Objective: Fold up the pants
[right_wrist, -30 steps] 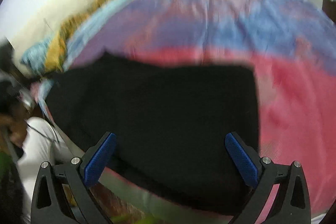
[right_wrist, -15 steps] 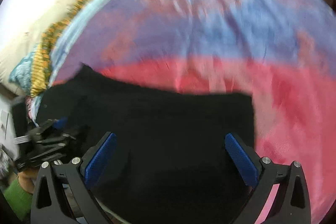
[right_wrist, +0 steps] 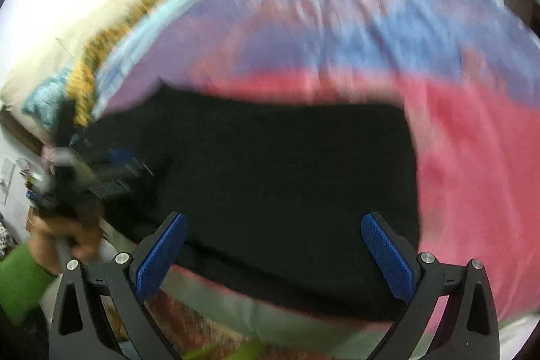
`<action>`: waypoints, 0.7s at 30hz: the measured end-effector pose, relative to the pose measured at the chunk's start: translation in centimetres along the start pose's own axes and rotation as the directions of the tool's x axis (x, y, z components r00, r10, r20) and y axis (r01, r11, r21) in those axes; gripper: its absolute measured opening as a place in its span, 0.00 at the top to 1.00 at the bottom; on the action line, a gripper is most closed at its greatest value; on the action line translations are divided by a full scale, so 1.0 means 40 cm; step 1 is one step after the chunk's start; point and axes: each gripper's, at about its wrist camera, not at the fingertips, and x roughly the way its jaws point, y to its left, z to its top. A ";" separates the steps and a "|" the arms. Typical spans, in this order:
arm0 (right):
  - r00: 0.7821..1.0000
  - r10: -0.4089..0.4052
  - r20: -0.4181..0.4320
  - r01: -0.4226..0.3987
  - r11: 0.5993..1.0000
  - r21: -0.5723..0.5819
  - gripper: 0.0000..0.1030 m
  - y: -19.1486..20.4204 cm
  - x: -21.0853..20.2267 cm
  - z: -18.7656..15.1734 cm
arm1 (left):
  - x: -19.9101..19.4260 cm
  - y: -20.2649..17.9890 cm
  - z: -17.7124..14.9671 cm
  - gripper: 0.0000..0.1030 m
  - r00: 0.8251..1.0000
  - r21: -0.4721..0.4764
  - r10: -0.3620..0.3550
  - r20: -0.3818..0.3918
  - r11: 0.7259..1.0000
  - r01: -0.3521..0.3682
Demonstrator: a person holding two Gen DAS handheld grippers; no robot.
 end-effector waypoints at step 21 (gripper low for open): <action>0.985 -0.009 0.174 -0.003 0.998 0.070 0.02 -0.004 -0.101 -0.005 | -0.255 0.169 0.010 0.19 0.989 -0.127 -0.071 0.132 0.988 0.088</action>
